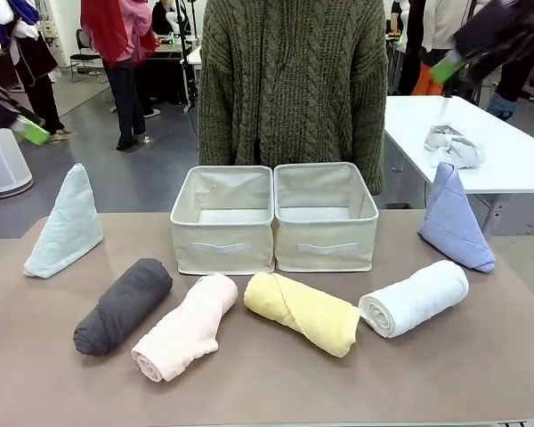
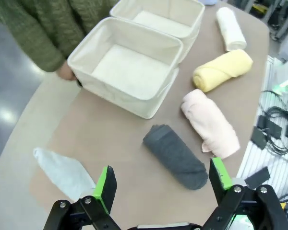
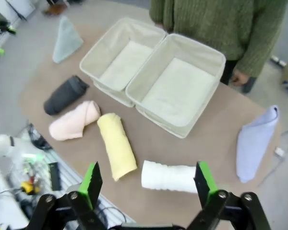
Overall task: Sort the towels based on their folding style.
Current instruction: Pick up one triangle-folded towel and place it in the left Fabric basket.
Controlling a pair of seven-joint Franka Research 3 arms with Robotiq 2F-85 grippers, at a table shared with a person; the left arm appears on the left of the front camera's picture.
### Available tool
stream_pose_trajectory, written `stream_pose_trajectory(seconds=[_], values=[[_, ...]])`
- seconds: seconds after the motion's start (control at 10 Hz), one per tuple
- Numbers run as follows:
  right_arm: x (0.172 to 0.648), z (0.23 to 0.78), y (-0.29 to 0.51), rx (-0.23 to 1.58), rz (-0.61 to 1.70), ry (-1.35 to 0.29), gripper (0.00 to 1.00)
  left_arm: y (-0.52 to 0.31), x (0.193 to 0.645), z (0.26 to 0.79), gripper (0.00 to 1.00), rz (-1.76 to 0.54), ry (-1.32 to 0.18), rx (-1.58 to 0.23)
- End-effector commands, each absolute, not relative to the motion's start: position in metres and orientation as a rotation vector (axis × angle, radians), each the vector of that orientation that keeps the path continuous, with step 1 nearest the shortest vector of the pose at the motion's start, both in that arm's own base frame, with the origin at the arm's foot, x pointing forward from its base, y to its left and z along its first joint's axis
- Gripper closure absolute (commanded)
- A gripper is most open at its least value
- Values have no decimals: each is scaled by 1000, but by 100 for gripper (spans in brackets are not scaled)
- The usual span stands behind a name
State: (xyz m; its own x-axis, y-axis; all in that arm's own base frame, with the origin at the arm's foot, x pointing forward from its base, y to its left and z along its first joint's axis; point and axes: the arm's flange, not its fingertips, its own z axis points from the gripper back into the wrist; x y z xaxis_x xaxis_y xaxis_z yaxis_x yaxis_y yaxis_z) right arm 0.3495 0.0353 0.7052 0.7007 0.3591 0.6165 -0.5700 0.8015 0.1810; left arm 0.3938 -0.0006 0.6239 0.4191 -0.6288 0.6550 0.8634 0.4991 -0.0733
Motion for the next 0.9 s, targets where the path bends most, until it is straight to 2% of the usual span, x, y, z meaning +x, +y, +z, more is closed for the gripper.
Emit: stream_pose_trajectory(seconds=[0.0,0.5,0.6,0.7,0.8], values=[[369,703,-26,551,522,-583,0,46,408,631,0,-965,-630,-543],[329,650,-162,624,583,-778,0,190,404,629,0,-666,-767,-625],[320,647,-175,628,567,-796,0,204,399,627,0,-631,-787,-625],[315,652,-169,553,457,-786,0,195,387,631,0,-645,-822,-545],[326,654,-175,598,567,-774,0,202,393,625,0,-627,-761,-610]])
